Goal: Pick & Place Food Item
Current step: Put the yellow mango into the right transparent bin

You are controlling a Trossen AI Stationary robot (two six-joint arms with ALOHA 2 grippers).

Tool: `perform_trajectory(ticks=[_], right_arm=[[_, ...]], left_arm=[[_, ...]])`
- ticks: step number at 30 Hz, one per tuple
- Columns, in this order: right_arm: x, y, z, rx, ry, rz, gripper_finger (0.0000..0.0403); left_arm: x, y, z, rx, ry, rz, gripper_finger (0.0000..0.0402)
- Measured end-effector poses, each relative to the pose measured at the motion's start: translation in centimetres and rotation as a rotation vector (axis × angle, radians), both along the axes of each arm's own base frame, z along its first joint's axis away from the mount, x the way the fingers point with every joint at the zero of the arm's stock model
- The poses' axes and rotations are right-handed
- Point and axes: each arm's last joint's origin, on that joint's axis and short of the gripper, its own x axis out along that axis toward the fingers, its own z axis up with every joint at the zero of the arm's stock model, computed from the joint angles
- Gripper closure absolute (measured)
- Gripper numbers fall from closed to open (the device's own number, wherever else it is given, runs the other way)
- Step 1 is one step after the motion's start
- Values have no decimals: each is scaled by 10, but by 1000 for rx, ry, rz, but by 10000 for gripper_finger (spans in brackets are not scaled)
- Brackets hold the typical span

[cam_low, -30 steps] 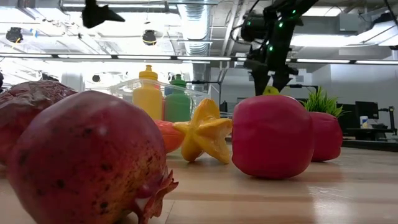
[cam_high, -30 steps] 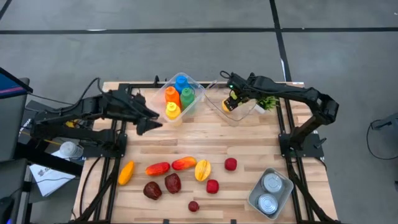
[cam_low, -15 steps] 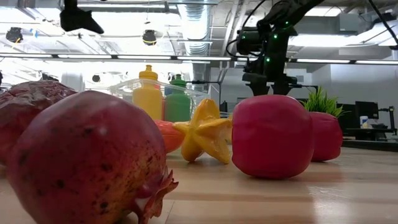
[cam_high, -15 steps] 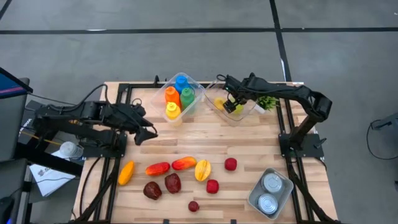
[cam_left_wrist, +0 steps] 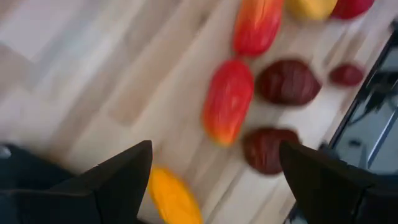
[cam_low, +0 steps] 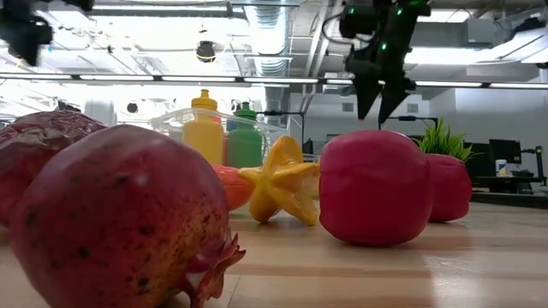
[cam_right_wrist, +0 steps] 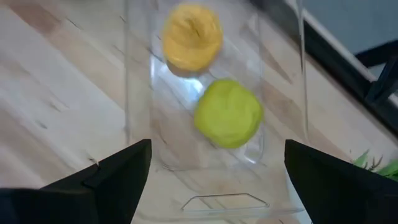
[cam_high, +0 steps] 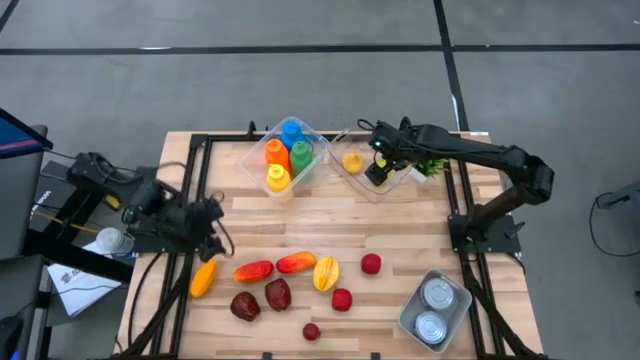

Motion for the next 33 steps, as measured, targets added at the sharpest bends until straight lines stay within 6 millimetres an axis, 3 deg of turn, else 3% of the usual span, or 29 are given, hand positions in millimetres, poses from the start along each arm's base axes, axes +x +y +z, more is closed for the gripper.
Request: perform_trajectory(ticks=[8, 17, 22, 26, 33], right_arm=[[-10, 17, 23, -34, -101, 19, 47], [-11, 23, 28, -39, -123, 34, 47], [-8, 24, 26, -37, -120, 42, 47], [-8, 25, 26, -36, -121, 48, 47], [-7, 29, 26, -33, -124, 54, 47]], left_arm=[[1, -46, -54, 71, 302, -44, 65], [-5, -71, -104, 200, 560, 36, 65], [-4, -79, -114, 247, 590, 26, 65], [3, -88, -116, 152, 508, 10, 65], [3, -84, -102, 53, 381, 86, 65]])
